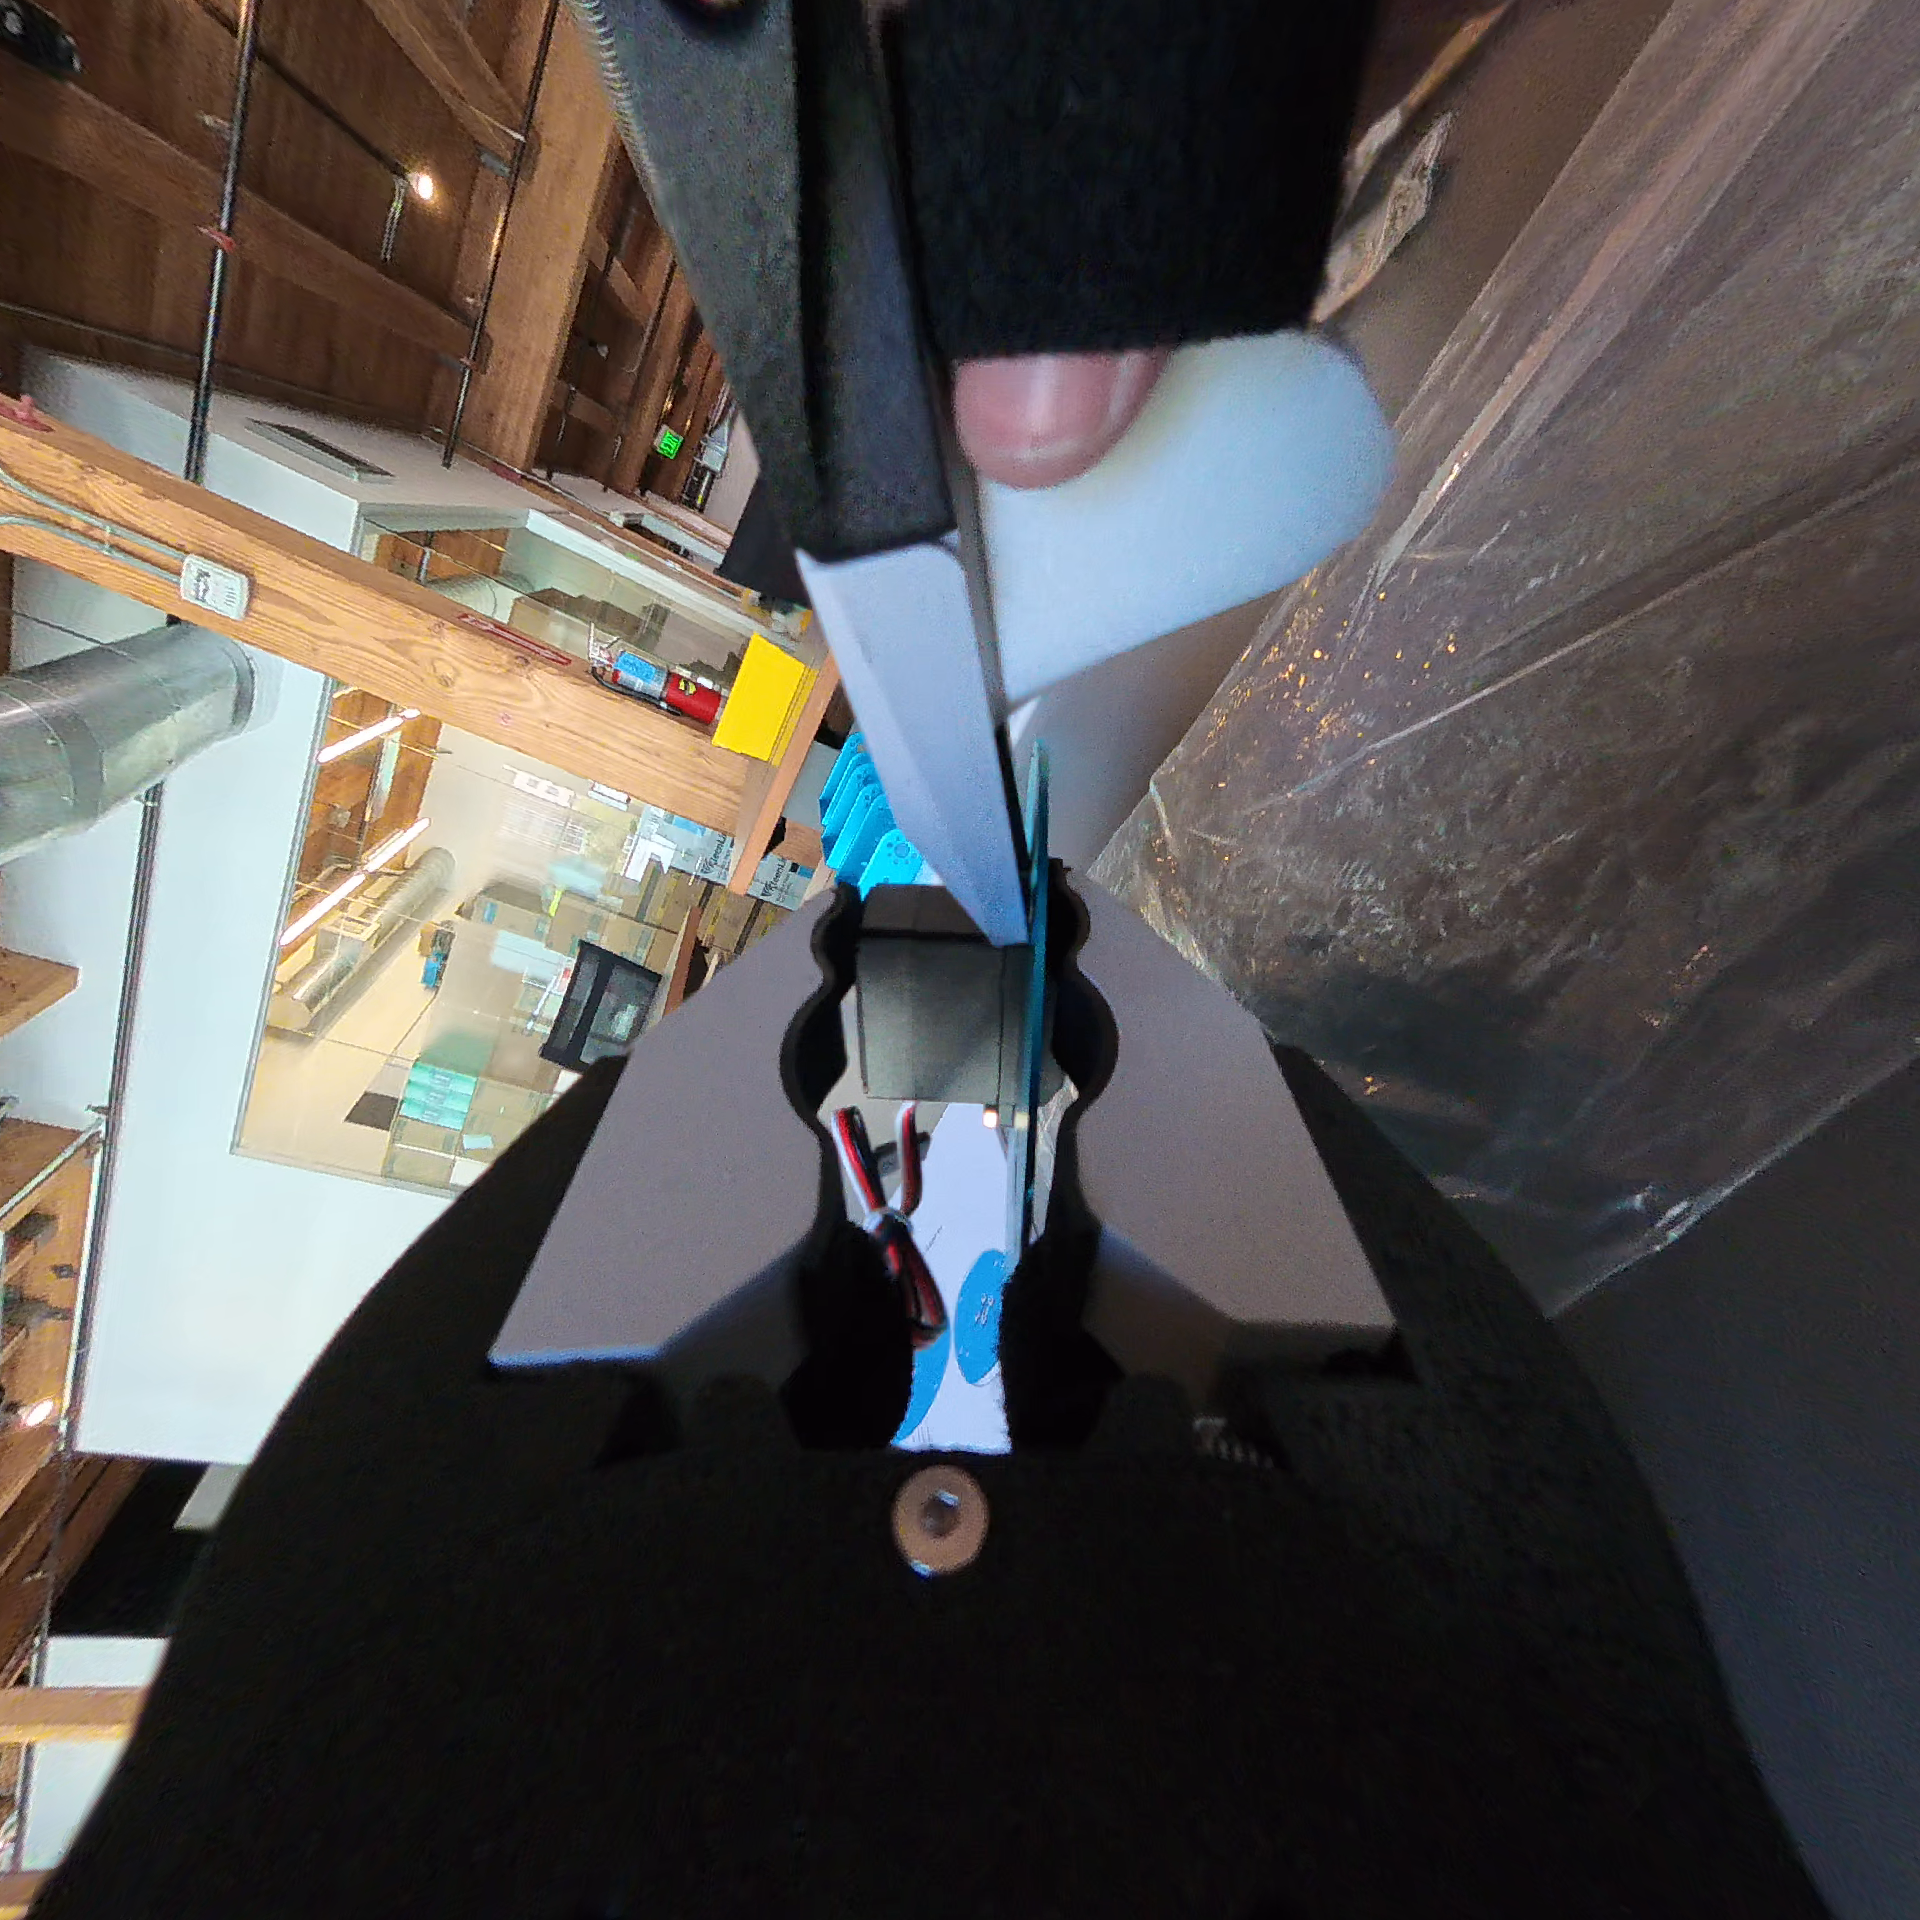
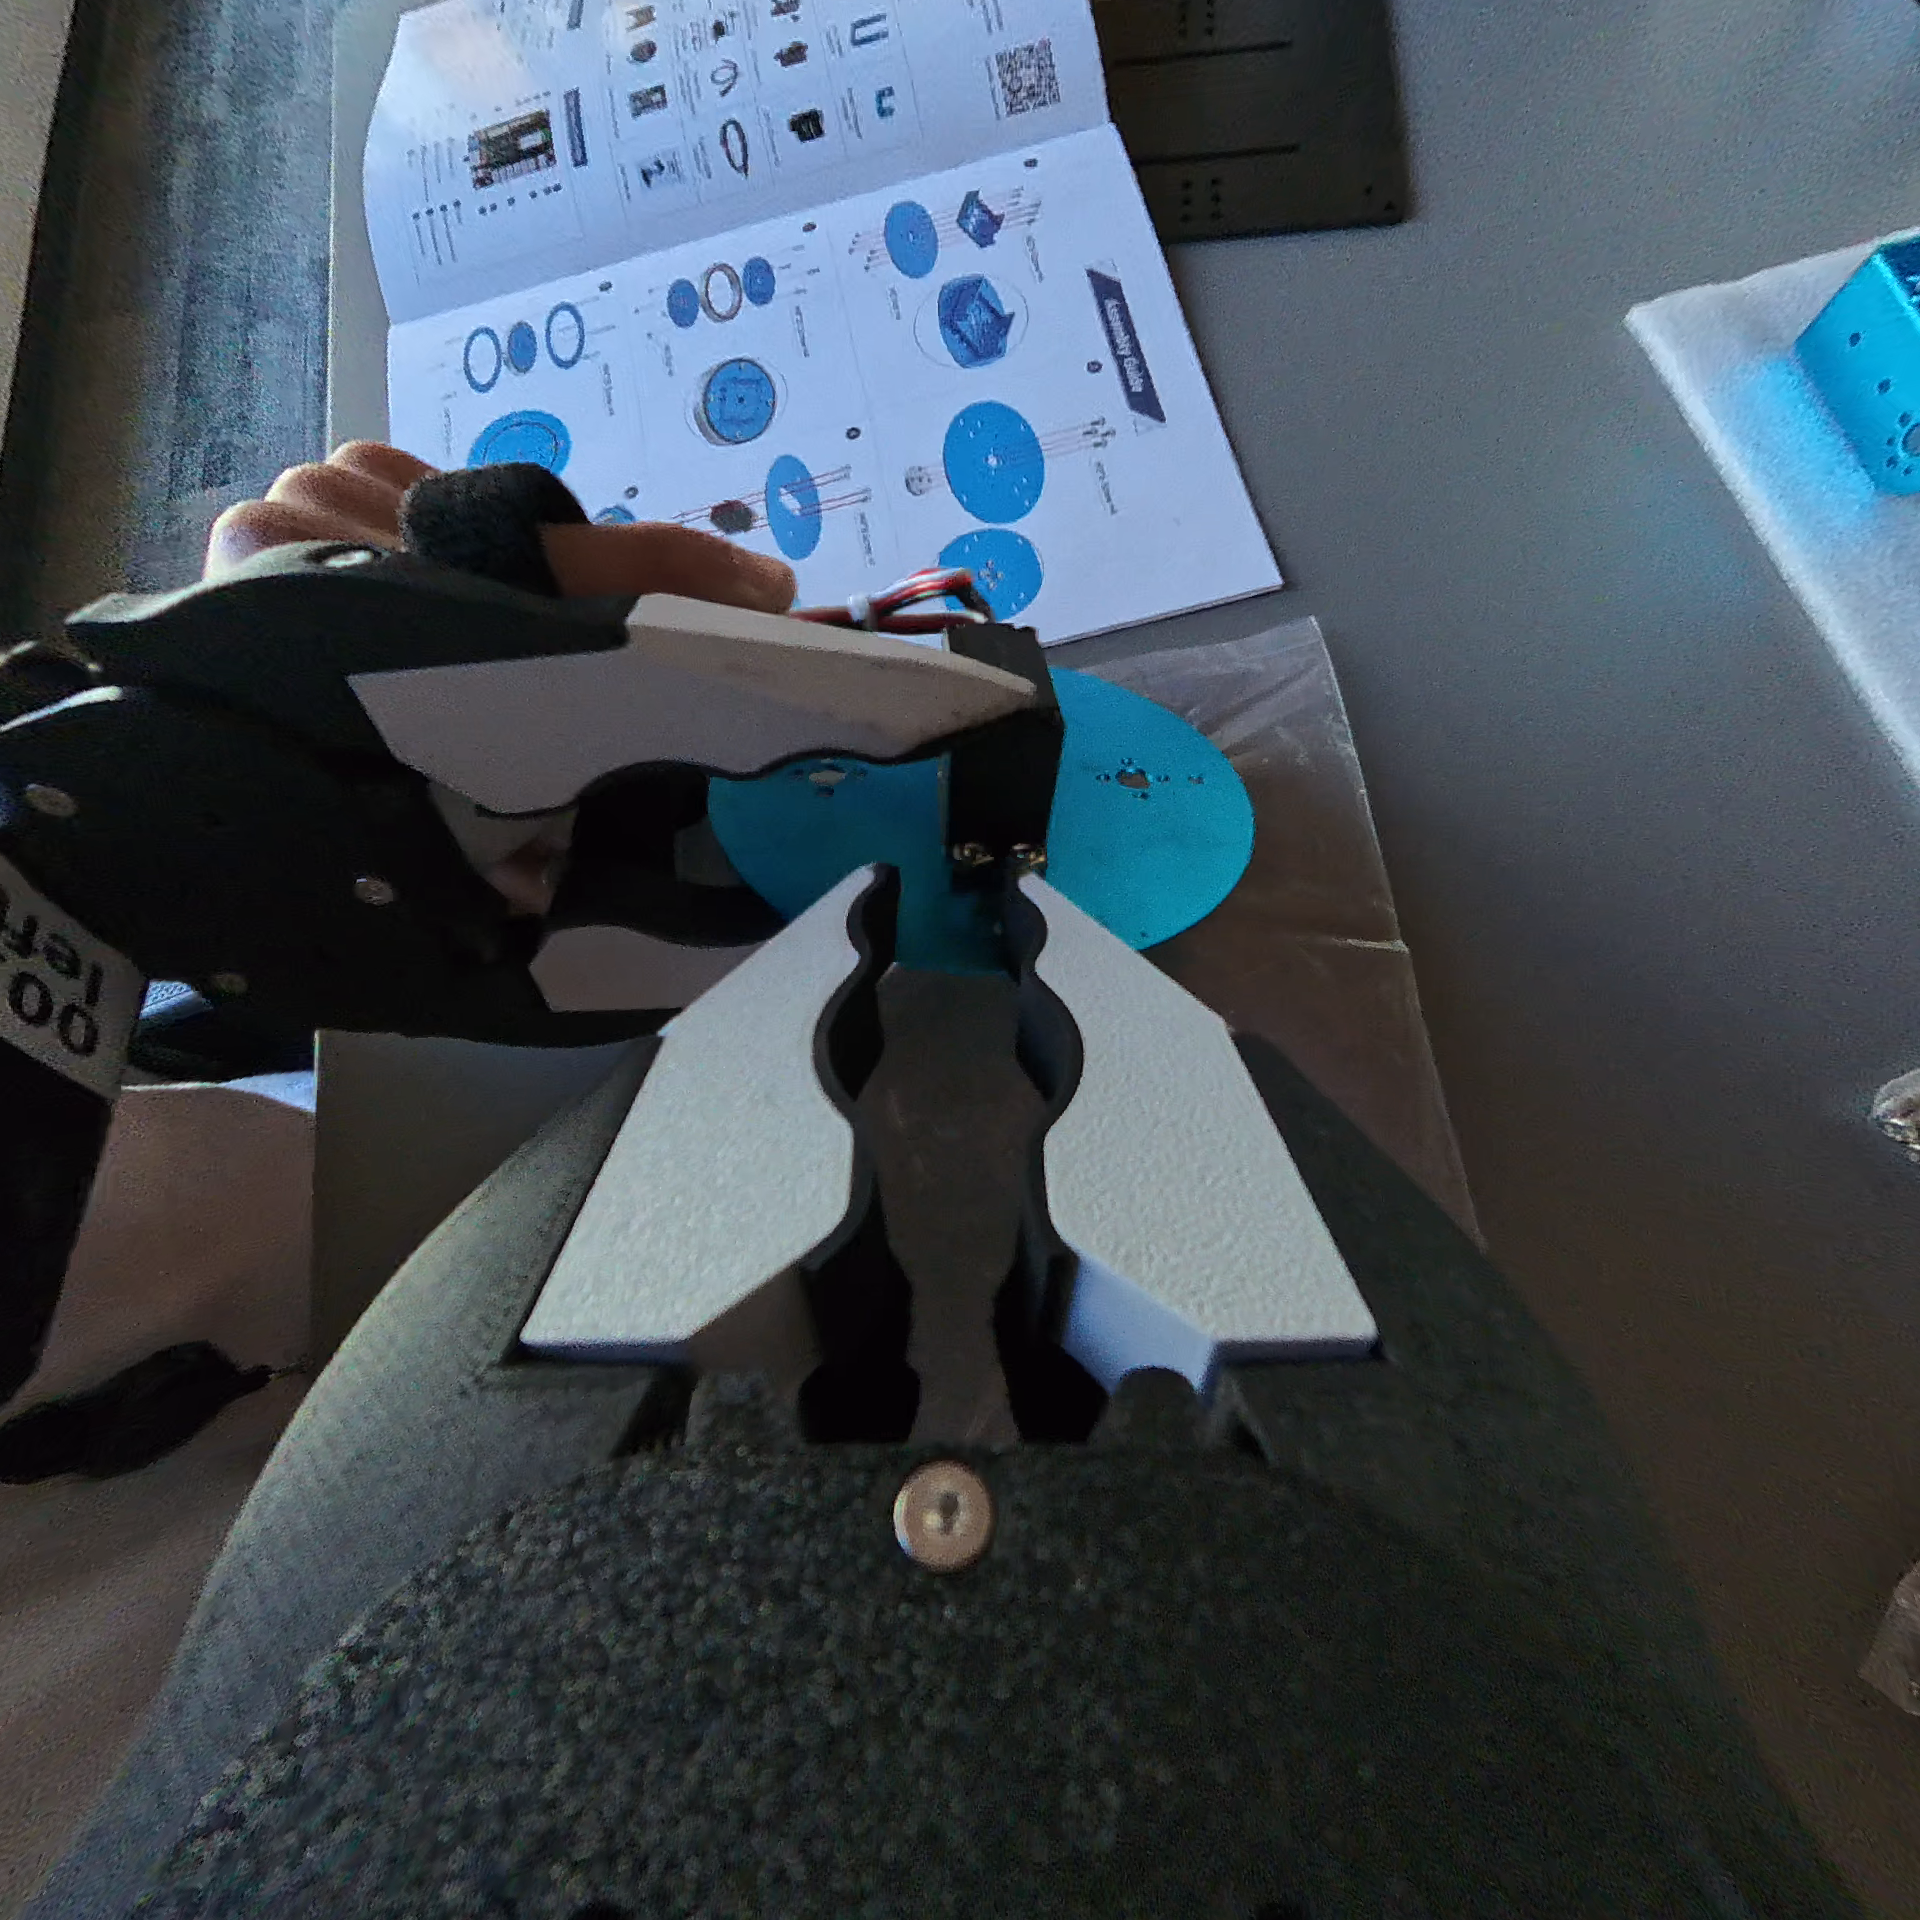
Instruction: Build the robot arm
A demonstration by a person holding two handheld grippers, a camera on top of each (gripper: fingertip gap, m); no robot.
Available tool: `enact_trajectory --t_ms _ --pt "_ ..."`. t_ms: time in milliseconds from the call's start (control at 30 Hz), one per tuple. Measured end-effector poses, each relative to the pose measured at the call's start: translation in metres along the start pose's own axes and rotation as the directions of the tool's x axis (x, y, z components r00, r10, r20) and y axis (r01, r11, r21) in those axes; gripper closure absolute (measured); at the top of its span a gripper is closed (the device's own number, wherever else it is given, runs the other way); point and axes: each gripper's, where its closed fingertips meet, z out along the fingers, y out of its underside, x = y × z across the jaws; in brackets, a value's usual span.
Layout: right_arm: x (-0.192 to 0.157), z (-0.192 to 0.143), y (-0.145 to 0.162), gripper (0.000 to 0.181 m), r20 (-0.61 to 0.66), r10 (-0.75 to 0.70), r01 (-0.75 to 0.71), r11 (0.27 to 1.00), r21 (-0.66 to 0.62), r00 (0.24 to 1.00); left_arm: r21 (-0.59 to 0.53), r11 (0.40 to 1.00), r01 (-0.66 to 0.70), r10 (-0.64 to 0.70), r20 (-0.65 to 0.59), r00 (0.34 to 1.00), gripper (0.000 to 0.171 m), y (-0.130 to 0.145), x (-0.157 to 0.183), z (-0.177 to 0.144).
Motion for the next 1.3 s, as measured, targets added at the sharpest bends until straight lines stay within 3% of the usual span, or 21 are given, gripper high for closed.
enact_trajectory --t_ms 200,700,933,1033,1067,1167,1233,1300 --pt "-0.005 0.006 0.001 0.157 -0.004 0.027 -0.027 1.0 0.012 1.0 -0.038 0.999 -0.019 0.019 -0.001 1.0 0.136 0.006 0.001 0.002" --pt "-0.004 0.007 0.001 0.163 -0.013 0.027 -0.026 0.999 0.021 1.0 -0.048 0.999 -0.007 0.007 -0.008 1.0 0.136 0.007 0.001 0.0" --pt "-0.003 0.002 0.0 0.166 0.093 0.091 -0.094 0.995 0.028 0.991 -0.015 1.0 0.009 -0.009 -0.004 1.0 0.136 0.002 -0.003 -0.001" --pt "-0.004 -0.025 -0.018 0.17 0.195 0.059 -0.08 0.991 0.105 0.979 0.031 0.996 0.086 -0.086 -0.001 0.996 0.136 -0.001 -0.015 -0.004" --pt "-0.003 -0.038 -0.024 0.17 0.23 0.028 -0.059 0.99 0.129 0.973 0.055 0.986 0.158 -0.157 -0.027 0.987 0.136 -0.001 -0.019 -0.005" --pt "0.022 -0.064 -0.038 0.143 0.214 0.016 -0.068 0.968 0.241 0.977 0.125 0.897 0.424 -0.408 -0.133 0.903 0.136 -0.006 -0.036 -0.012" --pt "0.024 -0.072 -0.039 0.138 0.279 -0.037 -0.055 0.947 0.316 0.96 0.149 0.802 0.578 -0.536 -0.245 0.808 0.136 -0.011 -0.043 -0.015" --pt "0.026 -0.067 -0.032 0.138 0.339 -0.044 -0.082 0.934 0.349 0.94 0.153 0.661 0.734 -0.646 -0.382 0.661 0.136 -0.019 -0.049 -0.02"
